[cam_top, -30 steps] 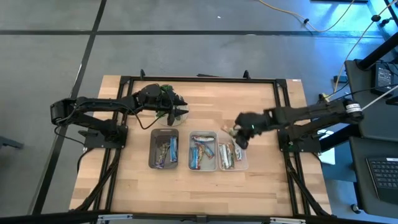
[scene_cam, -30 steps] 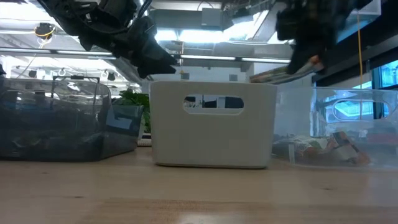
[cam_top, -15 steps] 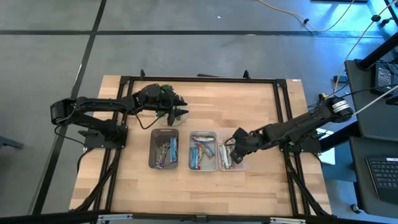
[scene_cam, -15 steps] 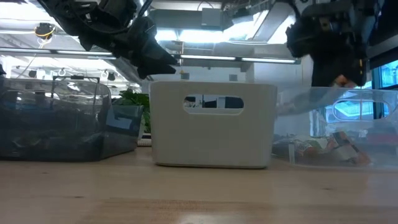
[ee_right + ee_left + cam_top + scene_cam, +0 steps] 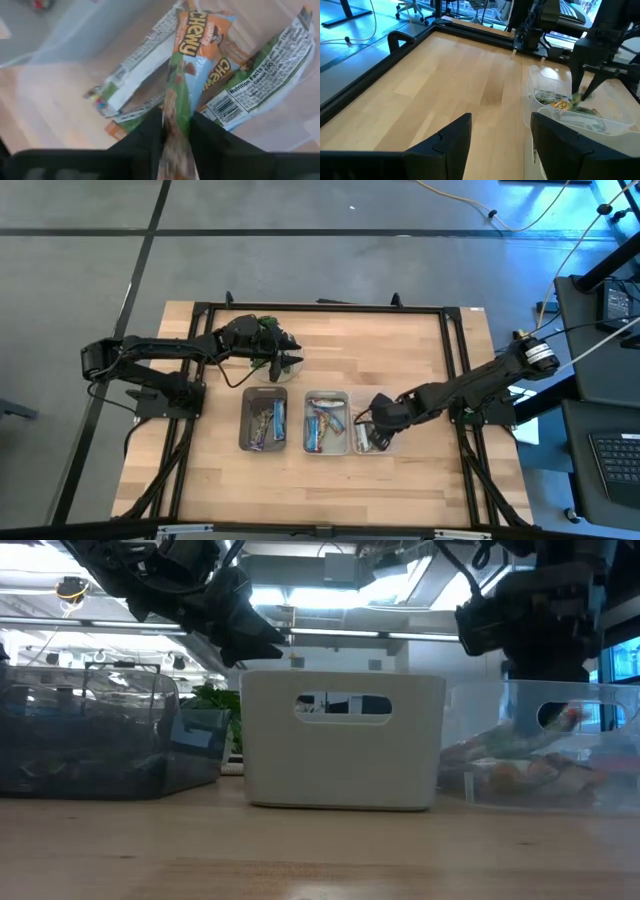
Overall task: Pick and place Granola Bars by type
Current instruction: Put the granola bar into the transparent bin, then return to Home Position
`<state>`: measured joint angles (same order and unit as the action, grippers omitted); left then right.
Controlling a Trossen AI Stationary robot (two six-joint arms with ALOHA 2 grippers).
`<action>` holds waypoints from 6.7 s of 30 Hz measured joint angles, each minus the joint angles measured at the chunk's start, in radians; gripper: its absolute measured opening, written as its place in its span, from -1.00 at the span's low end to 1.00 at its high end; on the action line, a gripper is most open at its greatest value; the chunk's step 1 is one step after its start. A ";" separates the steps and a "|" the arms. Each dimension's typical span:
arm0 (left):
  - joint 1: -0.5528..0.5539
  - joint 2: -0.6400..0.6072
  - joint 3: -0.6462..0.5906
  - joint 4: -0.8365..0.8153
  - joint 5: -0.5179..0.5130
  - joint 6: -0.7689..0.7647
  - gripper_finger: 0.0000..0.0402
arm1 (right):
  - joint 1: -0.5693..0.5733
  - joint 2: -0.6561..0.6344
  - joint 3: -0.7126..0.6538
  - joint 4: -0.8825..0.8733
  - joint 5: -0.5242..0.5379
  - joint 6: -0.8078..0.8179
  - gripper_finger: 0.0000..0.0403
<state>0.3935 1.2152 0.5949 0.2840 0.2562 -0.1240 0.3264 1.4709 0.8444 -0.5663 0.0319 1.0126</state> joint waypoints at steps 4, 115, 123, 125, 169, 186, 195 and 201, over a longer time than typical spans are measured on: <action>0.000 0.000 0.000 0.000 0.000 -0.011 -0.02 | 0.000 -0.041 0.000 0.000 0.000 -0.001 -0.39; 0.004 -1.192 -0.570 -0.265 -0.286 -0.151 -0.02 | -0.618 -1.447 -0.838 0.596 -0.086 -0.939 -0.32; 0.004 -1.192 -0.570 -0.265 -0.286 -0.151 -0.02 | -0.618 -1.447 -0.838 0.596 -0.086 -0.940 -0.32; 0.004 -1.192 -0.570 -0.265 -0.286 -0.151 -0.02 | -0.618 -1.447 -0.838 0.596 -0.086 -0.941 -0.32; 0.004 -1.192 -0.570 -0.266 -0.286 -0.151 -0.02 | -0.618 -1.447 -0.838 0.597 -0.086 -0.942 -0.32; 0.004 -1.192 -0.570 -0.266 -0.286 -0.151 -0.02 | -0.618 -1.447 -0.838 0.597 -0.086 -0.942 -0.32; 0.004 -1.192 -0.570 -0.266 -0.286 -0.151 -0.02 | -0.618 -1.447 -0.838 0.597 -0.085 -0.942 -0.32; 0.004 -1.192 -0.570 -0.266 -0.286 -0.151 -0.02 | -0.618 -1.447 -0.838 0.596 -0.086 -0.942 -0.32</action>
<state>0.3973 0.0231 0.0254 0.0182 -0.0299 -0.2752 -0.2916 0.0242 0.0067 0.0301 -0.0538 0.0704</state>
